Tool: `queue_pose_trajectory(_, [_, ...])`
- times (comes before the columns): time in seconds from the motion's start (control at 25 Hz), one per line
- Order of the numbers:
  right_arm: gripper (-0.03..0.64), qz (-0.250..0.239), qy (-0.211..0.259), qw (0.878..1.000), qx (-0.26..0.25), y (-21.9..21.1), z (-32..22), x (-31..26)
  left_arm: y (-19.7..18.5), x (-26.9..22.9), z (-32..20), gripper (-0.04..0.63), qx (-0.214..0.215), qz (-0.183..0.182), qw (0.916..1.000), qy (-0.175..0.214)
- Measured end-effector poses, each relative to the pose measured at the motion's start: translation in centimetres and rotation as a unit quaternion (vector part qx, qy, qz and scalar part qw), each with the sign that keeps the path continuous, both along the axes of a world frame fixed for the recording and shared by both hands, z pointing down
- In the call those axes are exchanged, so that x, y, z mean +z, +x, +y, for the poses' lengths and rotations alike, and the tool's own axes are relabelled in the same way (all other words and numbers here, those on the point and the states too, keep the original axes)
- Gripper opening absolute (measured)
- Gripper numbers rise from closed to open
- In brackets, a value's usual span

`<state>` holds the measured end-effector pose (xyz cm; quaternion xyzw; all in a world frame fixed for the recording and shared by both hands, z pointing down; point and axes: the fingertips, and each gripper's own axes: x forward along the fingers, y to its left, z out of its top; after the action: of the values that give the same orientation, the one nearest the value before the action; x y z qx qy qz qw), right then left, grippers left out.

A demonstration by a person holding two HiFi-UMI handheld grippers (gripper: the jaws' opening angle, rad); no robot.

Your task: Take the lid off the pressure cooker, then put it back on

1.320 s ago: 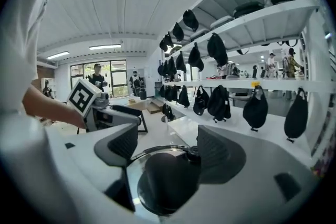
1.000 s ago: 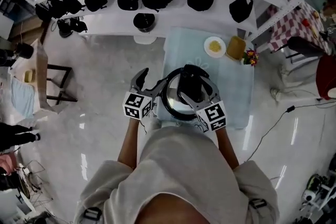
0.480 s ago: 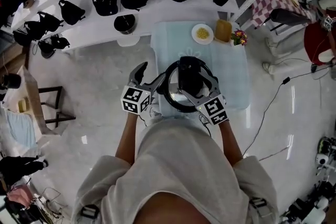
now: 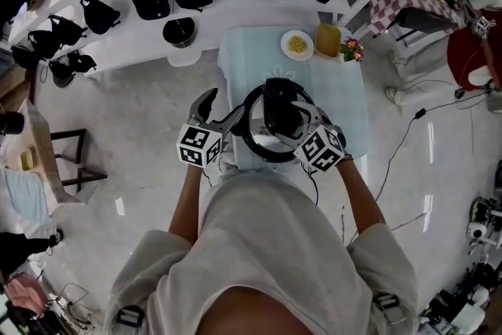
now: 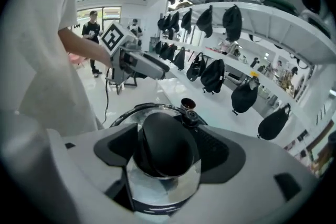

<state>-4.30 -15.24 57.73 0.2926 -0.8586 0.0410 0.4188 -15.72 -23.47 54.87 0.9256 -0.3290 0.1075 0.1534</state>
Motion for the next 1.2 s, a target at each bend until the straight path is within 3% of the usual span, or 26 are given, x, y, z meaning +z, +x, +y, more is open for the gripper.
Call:
queue_pose_trajectory(0.2, [0.333, 0.112, -0.011, 0.987, -0.112, -0.3, 0.5, 1.4, -0.5, 0.3, 0.2, 0.339, -0.005, 0.002, 1.0, -0.003])
queue_pose_trajectory(0.4, [0.334, 0.174, -0.03, 0.966, -0.19, -0.4, 0.8, 2.3, -0.8, 0.3, 0.3, 0.339, -0.007, 0.002, 1.0, -0.002])
queue_pose_trajectory(0.72, [0.333, 0.195, -0.097, 0.948, -0.232, -0.6, 0.8, 3.3, -1.2, 0.5, 0.7, 0.339, -0.013, 0.005, 0.9999, -0.008])
queue_pose_trajectory(1.0, [0.33, 0.184, -0.173, 0.939, -0.231, -0.6, 0.7, 4.1, -2.0, 0.8, 0.6, 0.339, -0.024, 0.009, 0.9996, -0.012])
queue_pose_trajectory(1.2, [0.287, 0.188, -0.197, 0.93, -0.248, -0.7, 1.2, 4.3, -1.8, 1.1, 0.6, 0.339, -0.027, 0.013, 0.9994, -0.015])
